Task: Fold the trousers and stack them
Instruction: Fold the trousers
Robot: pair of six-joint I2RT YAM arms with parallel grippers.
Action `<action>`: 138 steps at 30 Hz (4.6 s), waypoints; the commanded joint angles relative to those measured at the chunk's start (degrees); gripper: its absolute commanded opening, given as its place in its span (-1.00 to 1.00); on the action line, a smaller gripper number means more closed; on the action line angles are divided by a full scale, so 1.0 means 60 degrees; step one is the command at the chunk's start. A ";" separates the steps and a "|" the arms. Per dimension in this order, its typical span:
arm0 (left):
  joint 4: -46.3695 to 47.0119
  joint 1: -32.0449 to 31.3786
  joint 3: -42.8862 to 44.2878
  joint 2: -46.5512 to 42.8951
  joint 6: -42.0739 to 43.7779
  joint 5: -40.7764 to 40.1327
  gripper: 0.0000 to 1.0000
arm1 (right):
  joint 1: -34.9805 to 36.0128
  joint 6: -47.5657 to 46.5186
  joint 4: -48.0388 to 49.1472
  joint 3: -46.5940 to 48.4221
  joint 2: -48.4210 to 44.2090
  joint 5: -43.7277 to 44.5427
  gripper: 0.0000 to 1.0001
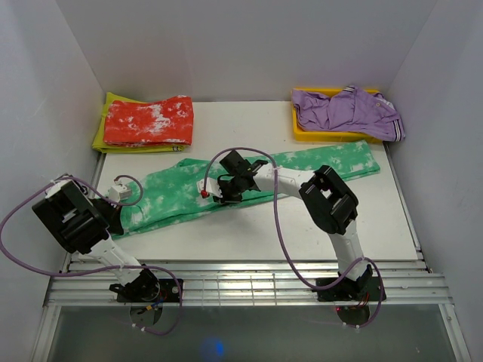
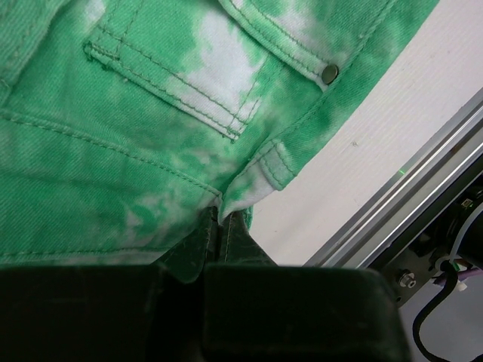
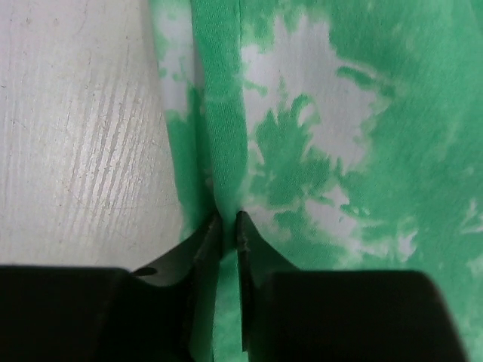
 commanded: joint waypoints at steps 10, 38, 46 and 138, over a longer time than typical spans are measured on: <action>0.1174 0.0157 0.0200 0.0341 0.0404 -0.1068 -1.00 | -0.0086 -0.0081 -0.0638 0.0329 -0.0964 0.0570 -0.84; 0.1145 0.0215 0.0214 0.0341 0.0477 -0.1141 -1.00 | -0.0306 -0.0404 -0.1766 0.0491 -0.0453 0.0321 -0.25; 0.1145 0.0230 0.0244 0.0370 0.0477 -0.1156 -1.00 | -0.0364 -0.0536 -0.1913 0.0505 -0.0423 0.0541 -0.84; 0.3869 -0.0620 -0.0417 0.0164 -0.4987 -0.1376 0.08 | -1.2419 0.2672 -0.2880 -0.1532 -0.0541 0.3821 -0.34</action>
